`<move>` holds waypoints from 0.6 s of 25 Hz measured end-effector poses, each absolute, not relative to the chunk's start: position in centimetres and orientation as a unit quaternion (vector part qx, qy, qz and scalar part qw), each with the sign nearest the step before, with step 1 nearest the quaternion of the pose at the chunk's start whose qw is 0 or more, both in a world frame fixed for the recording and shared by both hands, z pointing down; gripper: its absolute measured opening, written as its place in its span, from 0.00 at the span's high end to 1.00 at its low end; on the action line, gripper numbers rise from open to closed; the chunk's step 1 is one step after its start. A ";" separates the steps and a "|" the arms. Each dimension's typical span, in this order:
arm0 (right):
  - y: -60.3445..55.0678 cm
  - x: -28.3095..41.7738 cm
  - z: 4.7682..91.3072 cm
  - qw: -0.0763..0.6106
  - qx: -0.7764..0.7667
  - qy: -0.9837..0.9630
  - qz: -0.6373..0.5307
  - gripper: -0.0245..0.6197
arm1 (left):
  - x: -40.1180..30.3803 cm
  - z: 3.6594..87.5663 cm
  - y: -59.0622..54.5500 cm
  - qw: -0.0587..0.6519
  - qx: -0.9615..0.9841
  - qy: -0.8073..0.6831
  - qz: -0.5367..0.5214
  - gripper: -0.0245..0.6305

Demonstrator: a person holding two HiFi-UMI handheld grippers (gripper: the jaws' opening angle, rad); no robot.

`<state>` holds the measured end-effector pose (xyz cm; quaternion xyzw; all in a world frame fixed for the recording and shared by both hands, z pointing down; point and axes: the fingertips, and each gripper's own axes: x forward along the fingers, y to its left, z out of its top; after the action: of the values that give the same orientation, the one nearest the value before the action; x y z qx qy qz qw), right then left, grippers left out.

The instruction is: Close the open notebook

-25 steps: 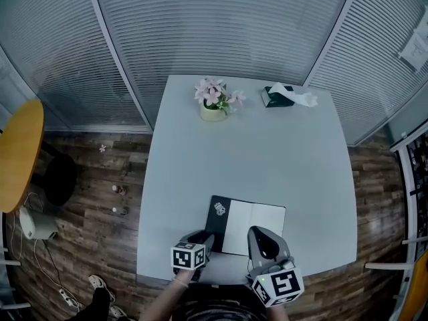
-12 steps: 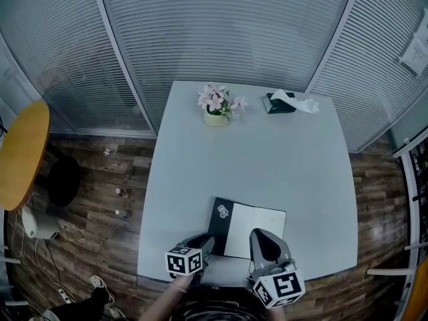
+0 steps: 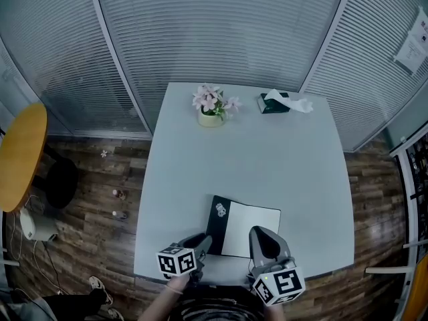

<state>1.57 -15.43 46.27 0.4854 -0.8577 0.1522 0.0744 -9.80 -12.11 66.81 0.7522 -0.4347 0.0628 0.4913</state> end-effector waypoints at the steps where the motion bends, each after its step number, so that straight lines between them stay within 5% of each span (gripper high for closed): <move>1: -15.4 1.7 46.3 0.073 0.486 -0.857 0.153 0.96 | -9.6 66.5 -12.1 0.487 0.756 -0.433 0.063 0.80; 15: -15.0 4.7 45.9 0.052 0.500 -0.849 0.162 0.96 | -7.4 64.9 -12.3 0.439 0.778 -0.438 0.100 0.90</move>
<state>4.72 -15.04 45.94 0.5004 -0.8488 0.1622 0.0524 -7.36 -12.30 64.91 0.7783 -0.4377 0.0999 0.4390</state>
